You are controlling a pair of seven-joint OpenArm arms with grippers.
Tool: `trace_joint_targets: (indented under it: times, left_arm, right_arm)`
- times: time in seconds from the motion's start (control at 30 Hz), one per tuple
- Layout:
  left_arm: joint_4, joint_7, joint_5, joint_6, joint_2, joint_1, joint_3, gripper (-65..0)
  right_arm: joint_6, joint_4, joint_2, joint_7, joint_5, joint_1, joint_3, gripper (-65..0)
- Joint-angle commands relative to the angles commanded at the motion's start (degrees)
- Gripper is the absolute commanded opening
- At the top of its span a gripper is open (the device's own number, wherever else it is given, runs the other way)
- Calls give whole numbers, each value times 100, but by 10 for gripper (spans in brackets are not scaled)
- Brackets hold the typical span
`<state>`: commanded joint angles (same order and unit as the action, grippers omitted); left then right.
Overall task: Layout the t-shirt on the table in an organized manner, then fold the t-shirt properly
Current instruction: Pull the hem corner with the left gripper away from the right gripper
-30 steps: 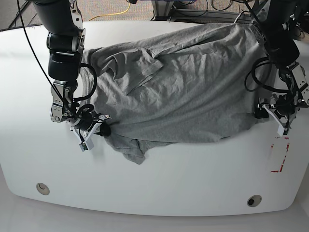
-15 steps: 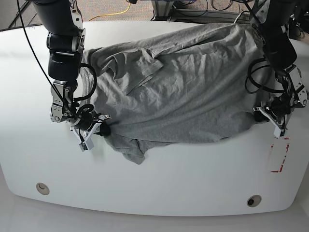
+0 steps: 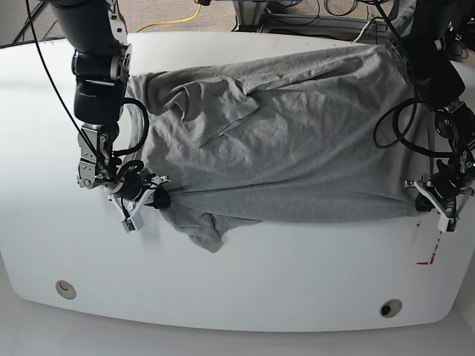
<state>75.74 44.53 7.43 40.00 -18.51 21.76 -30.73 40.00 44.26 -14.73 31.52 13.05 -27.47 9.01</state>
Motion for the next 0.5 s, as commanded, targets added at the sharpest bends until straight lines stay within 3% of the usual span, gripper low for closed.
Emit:
trace_joint_targets:
  times: [0.3, 0.5]
  left_arm:
    - [554, 554, -9, 0, -158, -79, 9, -637]
    - [589, 677, 18, 0, -167, -800, 0, -637]
  right_arm:
    - [0, 255, -114, 88, 237, 114, -26, -648]
    - [0, 519, -114, 281, 229, 229, -35, -648]
